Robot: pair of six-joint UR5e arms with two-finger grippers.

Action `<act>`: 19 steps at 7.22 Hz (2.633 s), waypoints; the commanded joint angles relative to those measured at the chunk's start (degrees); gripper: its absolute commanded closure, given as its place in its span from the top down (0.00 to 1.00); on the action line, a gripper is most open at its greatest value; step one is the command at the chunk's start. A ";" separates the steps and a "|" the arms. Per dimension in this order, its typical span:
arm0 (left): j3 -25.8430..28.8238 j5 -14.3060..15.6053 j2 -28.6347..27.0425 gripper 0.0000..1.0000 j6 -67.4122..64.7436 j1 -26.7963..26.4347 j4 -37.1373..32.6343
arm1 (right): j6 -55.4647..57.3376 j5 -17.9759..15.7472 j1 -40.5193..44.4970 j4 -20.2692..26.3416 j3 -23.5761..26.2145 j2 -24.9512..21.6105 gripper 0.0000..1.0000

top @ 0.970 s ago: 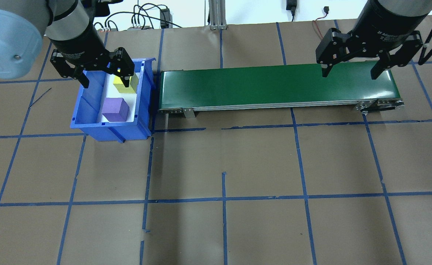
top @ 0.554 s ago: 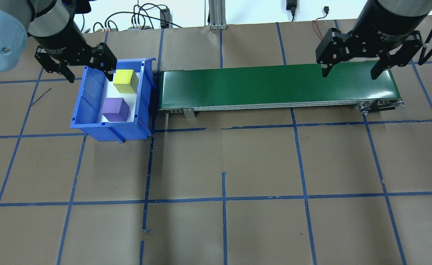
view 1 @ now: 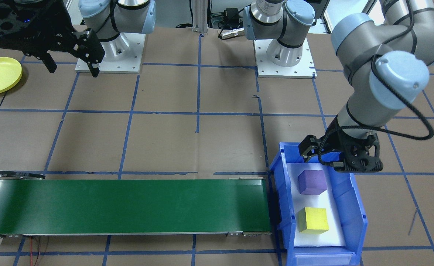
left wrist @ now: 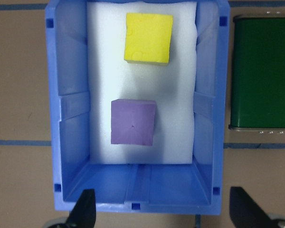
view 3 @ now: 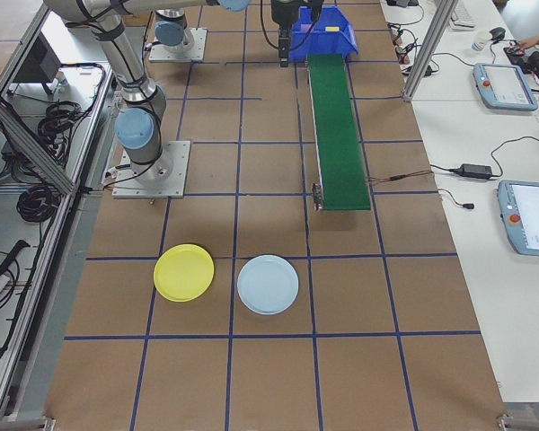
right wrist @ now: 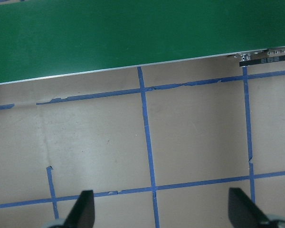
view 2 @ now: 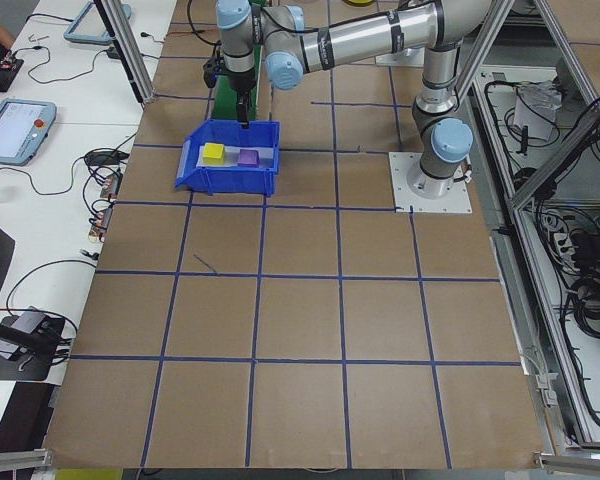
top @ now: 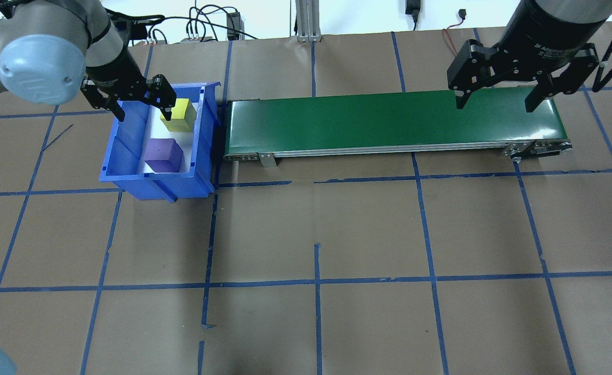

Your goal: Move block left to right into plate

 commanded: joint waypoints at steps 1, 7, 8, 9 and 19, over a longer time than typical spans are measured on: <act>-2.37 0.13 -3.65 1.00 1.61 0.11 2.96 | 0.00 0.01 0.00 0.08 0.00 0.00 1.00; -5.98 0.31 -5.86 1.00 4.95 2.57 8.60 | 0.00 0.01 0.00 -0.01 0.00 0.00 1.00; -6.07 0.13 -6.12 1.00 4.69 2.57 8.60 | 0.00 0.01 0.00 -0.01 0.00 0.00 1.00; -6.07 -0.04 -7.34 1.00 4.69 2.57 8.69 | 0.00 -0.16 0.00 0.08 0.00 0.00 1.00; 3.92 -6.61 5.12 0.27 -3.70 -2.76 2.46 | 0.00 -0.08 0.00 -0.01 0.00 0.00 1.00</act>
